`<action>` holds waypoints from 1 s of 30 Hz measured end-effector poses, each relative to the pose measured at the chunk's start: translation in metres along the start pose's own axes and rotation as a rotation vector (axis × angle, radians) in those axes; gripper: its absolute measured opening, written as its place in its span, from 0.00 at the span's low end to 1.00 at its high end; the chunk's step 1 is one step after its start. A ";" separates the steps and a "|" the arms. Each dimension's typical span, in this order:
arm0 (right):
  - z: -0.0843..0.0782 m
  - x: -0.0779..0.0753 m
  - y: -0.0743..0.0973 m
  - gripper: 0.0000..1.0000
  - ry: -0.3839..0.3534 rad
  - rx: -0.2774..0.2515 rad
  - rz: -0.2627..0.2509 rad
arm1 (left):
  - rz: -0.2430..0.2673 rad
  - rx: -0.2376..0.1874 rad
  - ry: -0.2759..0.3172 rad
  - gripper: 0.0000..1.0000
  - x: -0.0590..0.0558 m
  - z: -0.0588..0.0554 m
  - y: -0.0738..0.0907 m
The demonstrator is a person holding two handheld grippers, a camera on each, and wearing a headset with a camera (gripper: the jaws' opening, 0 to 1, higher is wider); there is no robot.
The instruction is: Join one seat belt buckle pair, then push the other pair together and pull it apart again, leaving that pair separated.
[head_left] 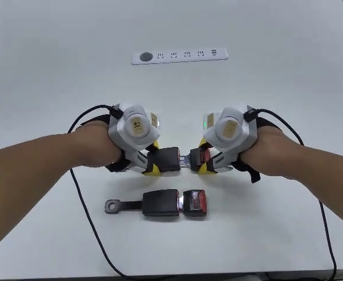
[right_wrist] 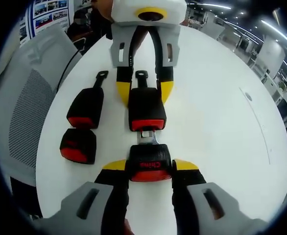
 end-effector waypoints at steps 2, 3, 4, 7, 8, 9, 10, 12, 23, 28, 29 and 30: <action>-0.003 0.000 0.002 0.33 0.000 -0.001 -0.002 | 0.000 0.004 0.002 0.32 0.001 -0.001 -0.001; -0.005 0.000 0.003 0.33 0.001 0.000 -0.003 | 0.000 0.004 0.003 0.32 0.002 -0.001 -0.001; -0.009 -0.001 0.005 0.33 -0.005 0.002 -0.006 | 0.001 0.003 0.004 0.32 0.002 -0.002 -0.001; -0.018 -0.001 0.011 0.33 -0.024 -0.003 -0.013 | 0.000 0.000 0.006 0.32 0.002 -0.002 -0.001; -0.022 -0.001 0.014 0.33 -0.028 -0.004 -0.014 | 0.000 0.000 0.007 0.32 0.003 -0.003 -0.002; -0.024 -0.001 0.015 0.33 -0.030 -0.003 -0.015 | 0.000 0.001 0.007 0.32 0.003 -0.003 -0.002; -0.027 -0.001 0.017 0.33 -0.030 -0.001 -0.016 | 0.000 0.002 0.006 0.32 0.003 -0.003 -0.002; -0.035 0.000 0.022 0.33 -0.038 -0.006 -0.018 | 0.001 0.001 0.006 0.32 0.003 -0.002 -0.002; -0.075 0.000 0.047 0.34 -0.069 0.024 -0.042 | 0.003 0.010 0.013 0.32 0.002 -0.001 -0.002; -0.092 0.000 0.055 0.34 -0.095 0.029 -0.020 | 0.009 0.021 0.030 0.33 0.000 0.002 -0.002; -0.094 -0.001 0.055 0.35 -0.097 0.029 -0.019 | 0.009 0.022 0.028 0.33 0.000 0.003 -0.002; -0.095 -0.002 0.055 0.35 -0.107 0.028 -0.020 | 0.009 0.022 0.028 0.33 0.000 0.003 -0.001</action>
Point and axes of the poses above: the centre of the closed fingertips' face, and the gripper's own axes: y roughly backward along the fingers, x roughly to its left, z roughly out of its top, the point moved 9 cm from there along y, roughly backward along the fingers, and after that the axes turned 1 degree about x, right-handed, at the moved point
